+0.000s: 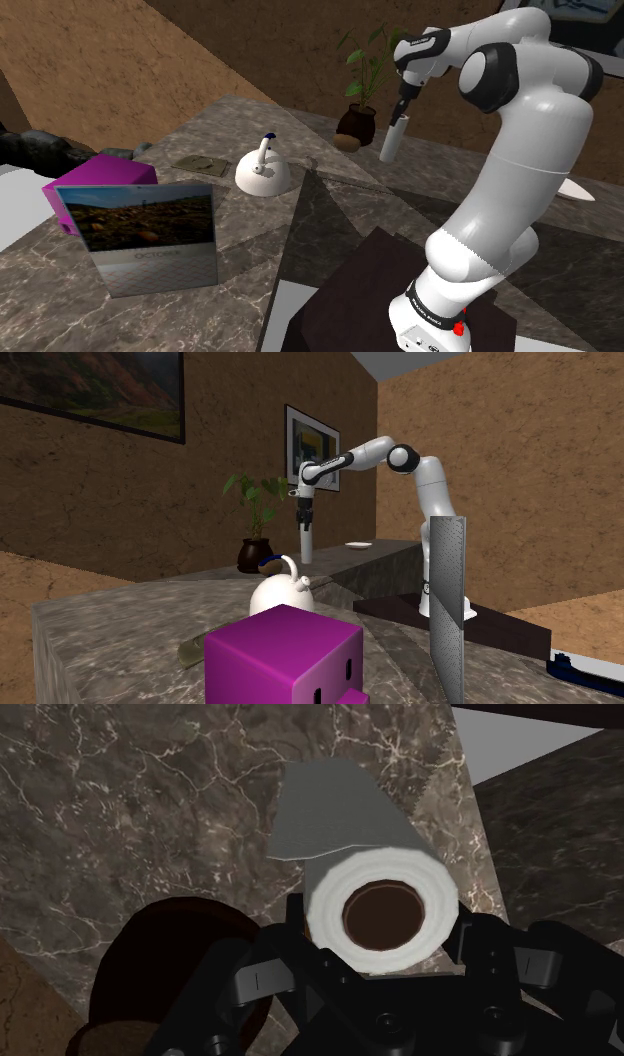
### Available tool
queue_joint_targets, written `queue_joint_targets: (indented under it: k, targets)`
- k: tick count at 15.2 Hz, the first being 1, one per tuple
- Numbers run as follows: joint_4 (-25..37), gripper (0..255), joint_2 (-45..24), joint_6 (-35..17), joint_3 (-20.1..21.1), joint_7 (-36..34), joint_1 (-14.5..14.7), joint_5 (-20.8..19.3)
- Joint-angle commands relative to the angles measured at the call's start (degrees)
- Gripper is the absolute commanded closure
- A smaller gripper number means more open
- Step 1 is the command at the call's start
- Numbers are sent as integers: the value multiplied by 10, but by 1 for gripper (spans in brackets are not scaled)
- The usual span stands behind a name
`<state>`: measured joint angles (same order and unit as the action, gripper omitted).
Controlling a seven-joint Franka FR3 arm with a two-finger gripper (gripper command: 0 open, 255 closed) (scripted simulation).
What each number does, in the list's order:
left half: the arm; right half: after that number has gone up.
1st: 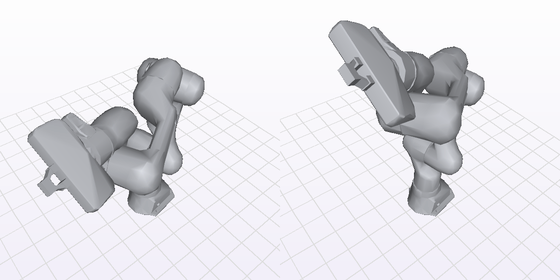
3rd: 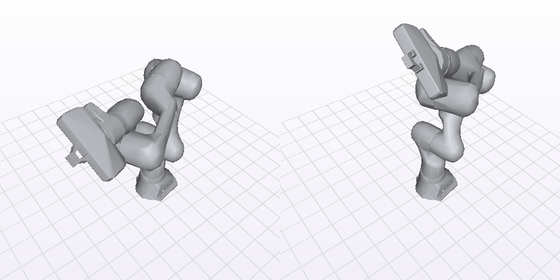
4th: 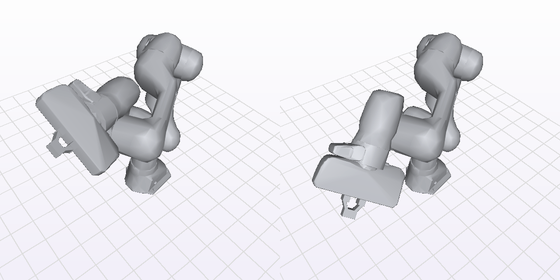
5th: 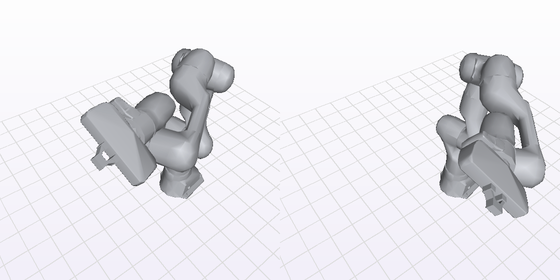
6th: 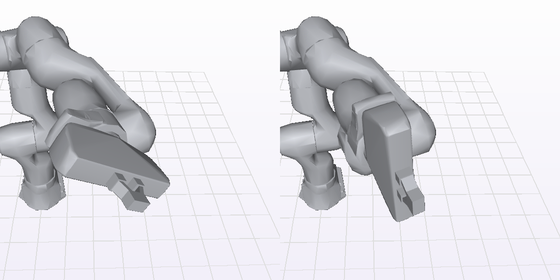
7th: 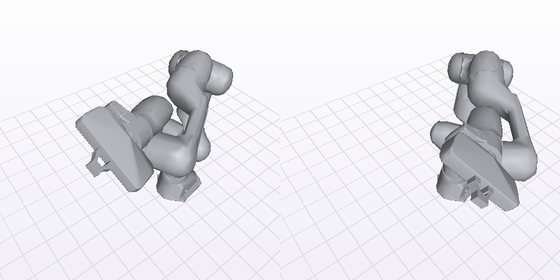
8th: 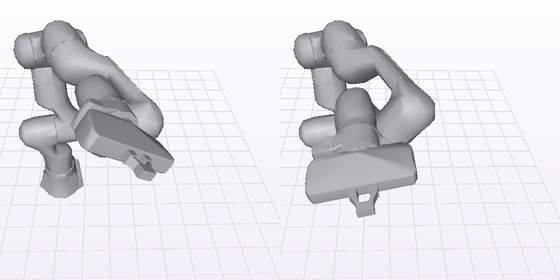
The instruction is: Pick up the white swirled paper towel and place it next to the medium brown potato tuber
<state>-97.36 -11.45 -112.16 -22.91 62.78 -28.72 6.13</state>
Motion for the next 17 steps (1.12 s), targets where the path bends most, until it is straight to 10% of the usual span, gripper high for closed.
queue_joint_targets:
  k: [1, 13, 14, 17]
  targets:
    - [-15, 255, -1, -17, 0, 2, 0, 1]
    - [-43, 255, -10, -52, 2, 6, 0, 6]
    - [-43, 0, -10, -52, 2, 6, 0, 6]
    - [-43, 0, -10, -52, 2, 6, 0, 6]
